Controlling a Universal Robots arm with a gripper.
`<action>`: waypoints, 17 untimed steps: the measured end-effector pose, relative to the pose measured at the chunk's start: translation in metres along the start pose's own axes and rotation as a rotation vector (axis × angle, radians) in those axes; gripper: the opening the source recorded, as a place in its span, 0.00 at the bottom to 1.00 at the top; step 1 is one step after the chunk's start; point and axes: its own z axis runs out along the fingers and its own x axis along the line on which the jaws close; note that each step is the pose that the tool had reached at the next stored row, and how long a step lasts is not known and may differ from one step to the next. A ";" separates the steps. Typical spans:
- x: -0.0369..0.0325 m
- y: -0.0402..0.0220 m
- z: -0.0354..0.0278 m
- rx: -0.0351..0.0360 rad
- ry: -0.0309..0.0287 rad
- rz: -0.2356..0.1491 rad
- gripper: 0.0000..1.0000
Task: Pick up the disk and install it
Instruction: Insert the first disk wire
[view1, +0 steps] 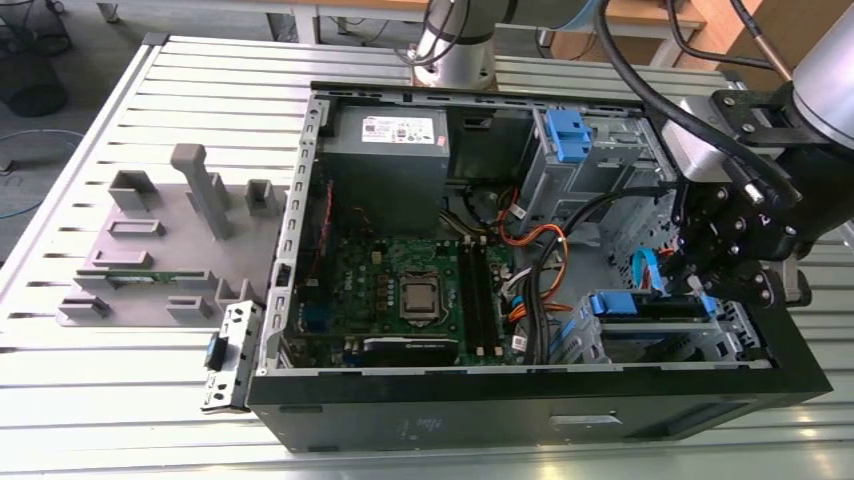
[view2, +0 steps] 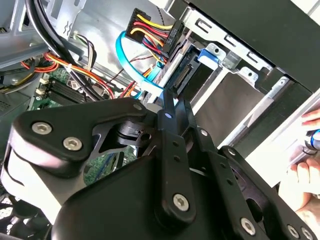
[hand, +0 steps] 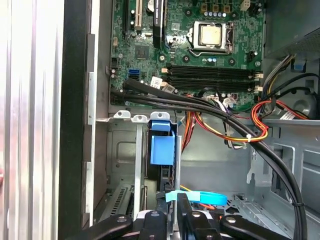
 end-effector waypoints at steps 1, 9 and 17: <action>0.0000 -0.0001 0.0000 0.0000 0.0000 0.000 0.23; 0.0002 -0.0131 0.0001 -0.0005 0.0002 0.000 0.23; 0.0003 -0.0147 0.0003 -0.0285 -0.0003 0.001 0.23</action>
